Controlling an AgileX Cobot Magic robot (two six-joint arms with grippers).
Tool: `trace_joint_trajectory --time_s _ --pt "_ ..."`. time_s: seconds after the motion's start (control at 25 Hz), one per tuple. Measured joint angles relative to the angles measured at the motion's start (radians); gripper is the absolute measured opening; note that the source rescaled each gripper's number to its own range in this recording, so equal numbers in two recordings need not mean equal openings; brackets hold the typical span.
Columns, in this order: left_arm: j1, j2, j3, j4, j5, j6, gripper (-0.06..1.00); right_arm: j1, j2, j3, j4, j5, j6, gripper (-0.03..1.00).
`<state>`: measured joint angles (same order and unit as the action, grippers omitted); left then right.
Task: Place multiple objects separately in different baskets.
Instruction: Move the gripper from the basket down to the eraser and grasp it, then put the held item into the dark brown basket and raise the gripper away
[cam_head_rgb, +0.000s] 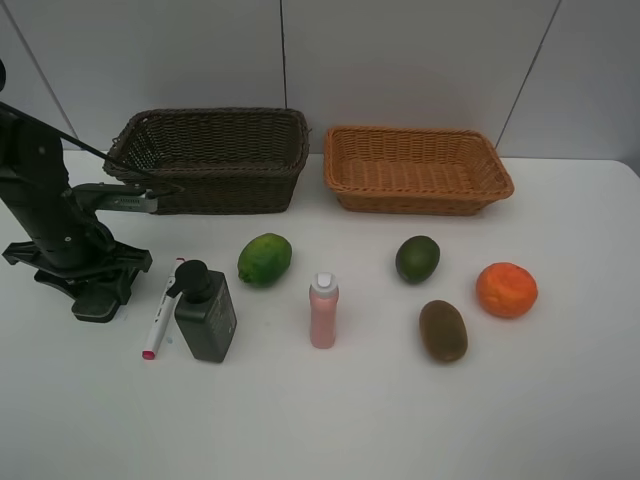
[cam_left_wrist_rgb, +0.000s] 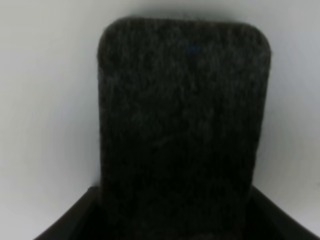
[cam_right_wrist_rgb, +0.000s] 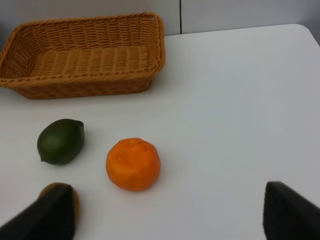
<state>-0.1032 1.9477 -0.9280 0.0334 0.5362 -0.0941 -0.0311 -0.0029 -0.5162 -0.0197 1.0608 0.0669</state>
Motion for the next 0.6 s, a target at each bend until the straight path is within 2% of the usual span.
trace_joint_trajectory --time_s 0.12,0.28,0.48,0.6 --pt "0.0 0.001 -0.024 -0.008 0.073 -0.003 0.58 0.0 0.0 0.0 0.0 0.0 0.0 0.86" --pt "0.0 0.001 -0.104 -0.056 0.224 -0.003 0.58 0.0 0.0 0.0 0.0 0.0 0.0 0.86" --pt "0.0 -0.054 -0.297 -0.128 0.414 0.023 0.58 0.0 0.0 0.0 0.0 0.0 0.0 0.86" --pt "0.0 -0.068 -0.444 -0.135 0.469 0.025 0.58 0.0 0.0 0.0 0.0 0.0 0.0 0.86"
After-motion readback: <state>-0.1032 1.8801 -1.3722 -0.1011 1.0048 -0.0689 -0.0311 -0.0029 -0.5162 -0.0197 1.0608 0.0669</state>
